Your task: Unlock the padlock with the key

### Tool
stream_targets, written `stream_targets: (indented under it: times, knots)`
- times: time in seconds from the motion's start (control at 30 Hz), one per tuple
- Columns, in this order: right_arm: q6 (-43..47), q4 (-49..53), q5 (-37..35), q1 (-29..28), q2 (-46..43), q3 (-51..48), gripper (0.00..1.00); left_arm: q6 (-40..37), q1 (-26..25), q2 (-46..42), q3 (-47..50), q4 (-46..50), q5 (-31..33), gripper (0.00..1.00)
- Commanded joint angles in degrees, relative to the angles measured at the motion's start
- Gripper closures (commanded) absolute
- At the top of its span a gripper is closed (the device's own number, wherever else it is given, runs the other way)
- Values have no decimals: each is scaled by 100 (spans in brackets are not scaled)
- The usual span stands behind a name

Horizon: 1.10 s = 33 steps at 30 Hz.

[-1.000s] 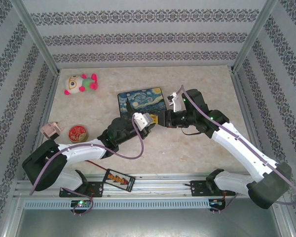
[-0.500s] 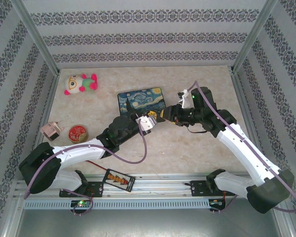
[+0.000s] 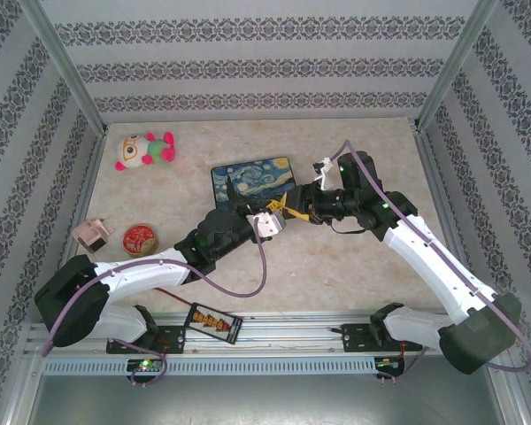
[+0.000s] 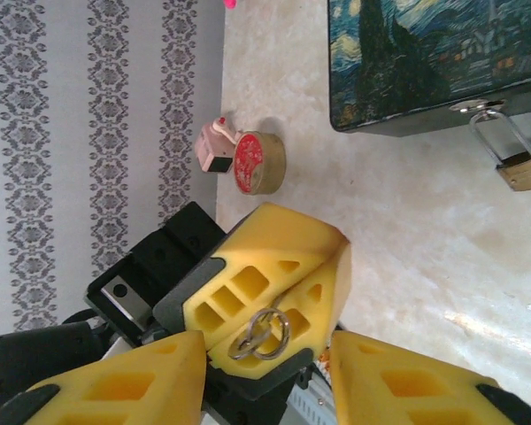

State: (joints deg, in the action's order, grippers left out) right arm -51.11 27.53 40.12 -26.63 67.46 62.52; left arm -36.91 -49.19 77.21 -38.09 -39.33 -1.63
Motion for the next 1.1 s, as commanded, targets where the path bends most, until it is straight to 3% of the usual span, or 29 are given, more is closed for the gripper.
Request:
stream_targets:
  times: [0.0,0.3,0.6,0.67,0.73,0.83,0.9,1.0,1.07]
  knots:
    - [-121,-222,167,-94,65,159,58,-143,-117,7,-146,110,57,100]
    - [-155,-305,180,-227,223,72,64,-115,-126,37,-144,-4,118,100]
    - [-80,-340,172,-203,251,-27,97,-71,-126,40,-125,-101,189,100]
    - [-45,-375,146,-168,211,-81,100,-37,-126,6,-120,-101,181,97]
    - [-15,-436,132,-119,168,-134,100,30,-126,-50,-105,-72,170,84]
    - [9,-622,78,-80,95,-241,100,179,-132,-256,-81,145,24,51]
    - [74,-783,0,-64,40,-321,100,339,-134,-444,-42,245,-61,38]
    - [248,-1055,-72,-3,-44,-427,100,650,-135,-757,58,379,-136,23]
    - [405,-1299,-91,54,-83,-529,100,912,-133,-1005,131,502,-160,19]
